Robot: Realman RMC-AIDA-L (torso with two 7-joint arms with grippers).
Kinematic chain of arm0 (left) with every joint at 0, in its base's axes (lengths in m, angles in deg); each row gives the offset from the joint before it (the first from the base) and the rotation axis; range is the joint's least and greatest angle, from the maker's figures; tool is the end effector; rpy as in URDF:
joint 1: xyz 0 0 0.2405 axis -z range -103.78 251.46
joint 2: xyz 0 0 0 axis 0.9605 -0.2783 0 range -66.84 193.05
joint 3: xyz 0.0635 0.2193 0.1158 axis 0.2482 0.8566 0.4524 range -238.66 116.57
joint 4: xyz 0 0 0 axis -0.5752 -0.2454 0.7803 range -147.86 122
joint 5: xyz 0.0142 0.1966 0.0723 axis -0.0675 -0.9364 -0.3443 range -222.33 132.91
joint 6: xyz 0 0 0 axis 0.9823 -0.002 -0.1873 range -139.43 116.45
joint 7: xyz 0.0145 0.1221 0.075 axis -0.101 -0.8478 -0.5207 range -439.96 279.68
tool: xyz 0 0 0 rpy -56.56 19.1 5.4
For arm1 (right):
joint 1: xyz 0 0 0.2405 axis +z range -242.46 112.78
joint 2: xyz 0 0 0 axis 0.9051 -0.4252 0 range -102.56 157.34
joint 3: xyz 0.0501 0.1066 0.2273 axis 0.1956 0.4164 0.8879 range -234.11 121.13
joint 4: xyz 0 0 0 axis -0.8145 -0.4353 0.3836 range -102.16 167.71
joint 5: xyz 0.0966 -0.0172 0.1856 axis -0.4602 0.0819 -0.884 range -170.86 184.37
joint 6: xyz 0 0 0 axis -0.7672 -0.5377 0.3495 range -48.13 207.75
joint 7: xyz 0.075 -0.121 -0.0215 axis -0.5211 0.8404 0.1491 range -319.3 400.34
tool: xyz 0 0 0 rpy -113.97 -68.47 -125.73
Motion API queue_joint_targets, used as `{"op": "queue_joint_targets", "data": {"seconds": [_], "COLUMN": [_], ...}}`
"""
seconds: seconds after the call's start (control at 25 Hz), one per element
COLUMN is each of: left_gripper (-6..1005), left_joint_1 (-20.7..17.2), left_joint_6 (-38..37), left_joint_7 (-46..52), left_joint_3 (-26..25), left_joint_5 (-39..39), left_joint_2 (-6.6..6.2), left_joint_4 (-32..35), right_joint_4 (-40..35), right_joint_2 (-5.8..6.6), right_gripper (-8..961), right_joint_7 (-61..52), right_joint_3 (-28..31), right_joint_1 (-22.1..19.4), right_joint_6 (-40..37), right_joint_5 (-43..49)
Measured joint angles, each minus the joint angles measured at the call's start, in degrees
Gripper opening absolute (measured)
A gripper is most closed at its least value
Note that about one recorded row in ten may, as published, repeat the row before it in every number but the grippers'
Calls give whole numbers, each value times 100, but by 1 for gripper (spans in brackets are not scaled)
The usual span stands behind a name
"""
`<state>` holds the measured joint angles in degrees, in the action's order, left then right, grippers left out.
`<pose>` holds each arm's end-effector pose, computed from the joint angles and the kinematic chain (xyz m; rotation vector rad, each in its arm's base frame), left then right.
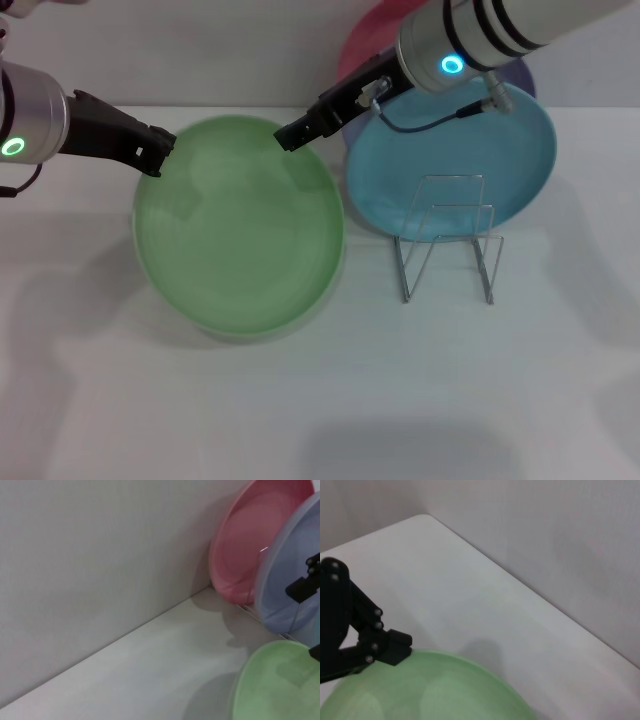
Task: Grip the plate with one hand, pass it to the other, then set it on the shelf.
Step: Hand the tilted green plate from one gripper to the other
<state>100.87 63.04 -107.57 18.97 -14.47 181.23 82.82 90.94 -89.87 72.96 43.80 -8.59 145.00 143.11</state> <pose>-0.1438 0.3735 0.0542 -2.3100 -0.7053 0.0967 0.0616 0.4397 -0.0292 -2.6115 0.6803 -0.0281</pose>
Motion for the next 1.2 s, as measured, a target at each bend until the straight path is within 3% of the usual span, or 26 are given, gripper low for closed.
{"op": "queue_joint_targets", "data": {"seconds": [0.76,1.2], "left_gripper": [15,16], "left_joint_1": [75,75], "left_joint_6": [0,0], "left_joint_7": [-6,-11], "left_joint_3": [-49,-66], "left_joint_5": [-1,-1], "left_joint_2": [0,0], "left_joint_4": [-14,-12], "right_joint_4": [-380,-505], "right_joint_2": [-55,-88], "right_gripper": [818,671], "right_joint_7": [155,184], "right_joint_3": [-279,-282], "right_joint_1": [109,156], "right_joint_6": [-543,-748], "right_joint_5": [0,-9]}}
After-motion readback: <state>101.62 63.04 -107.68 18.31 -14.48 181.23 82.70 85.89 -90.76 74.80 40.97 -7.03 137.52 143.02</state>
